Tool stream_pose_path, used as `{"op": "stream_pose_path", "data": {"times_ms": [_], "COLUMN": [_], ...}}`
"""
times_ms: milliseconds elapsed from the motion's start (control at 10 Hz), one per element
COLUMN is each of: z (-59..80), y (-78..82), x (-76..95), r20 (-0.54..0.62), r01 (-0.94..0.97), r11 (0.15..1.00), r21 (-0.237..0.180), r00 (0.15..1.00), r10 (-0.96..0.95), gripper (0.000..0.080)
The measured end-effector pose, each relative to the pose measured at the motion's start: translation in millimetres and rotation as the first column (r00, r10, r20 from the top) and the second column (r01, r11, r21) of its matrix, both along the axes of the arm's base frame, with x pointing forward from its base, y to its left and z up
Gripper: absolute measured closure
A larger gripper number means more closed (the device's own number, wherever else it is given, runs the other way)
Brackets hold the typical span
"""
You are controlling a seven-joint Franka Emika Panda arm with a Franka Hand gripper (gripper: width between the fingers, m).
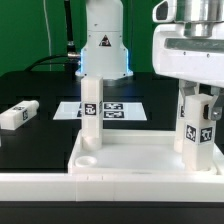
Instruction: Assemble desk
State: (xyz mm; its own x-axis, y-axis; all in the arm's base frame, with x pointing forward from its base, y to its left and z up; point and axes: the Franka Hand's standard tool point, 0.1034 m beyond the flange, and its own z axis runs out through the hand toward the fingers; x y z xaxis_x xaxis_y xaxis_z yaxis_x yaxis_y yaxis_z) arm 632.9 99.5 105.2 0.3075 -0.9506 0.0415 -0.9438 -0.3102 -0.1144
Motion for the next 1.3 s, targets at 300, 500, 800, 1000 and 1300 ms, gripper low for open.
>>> {"op": "stream_pose_path", "data": {"times_ms": [300,500,800,1000,1300], "z": [0.0,0.0,0.9,2.4,0.8], "y": [3.1,3.2,5.7,7.5,7.5], "x": [-0.6,-0.5,0.3,2.0,2.5], "r20": [-0.004,-0.005,-0.003,0.003,0.001], "r01": [0.17,0.231,0.144,-0.001,-0.271], "r11": [0.985,0.972,0.989,1.0,0.962], "r21": [0.022,0.03,0.021,0.004,-0.033], "r00": [0.985,0.973,0.99,1.0,0.963], "r10": [-0.17,-0.231,-0.144,0.001,0.271], "gripper": [0.0509,0.0508,0.0196,0.0164,0.015]}}
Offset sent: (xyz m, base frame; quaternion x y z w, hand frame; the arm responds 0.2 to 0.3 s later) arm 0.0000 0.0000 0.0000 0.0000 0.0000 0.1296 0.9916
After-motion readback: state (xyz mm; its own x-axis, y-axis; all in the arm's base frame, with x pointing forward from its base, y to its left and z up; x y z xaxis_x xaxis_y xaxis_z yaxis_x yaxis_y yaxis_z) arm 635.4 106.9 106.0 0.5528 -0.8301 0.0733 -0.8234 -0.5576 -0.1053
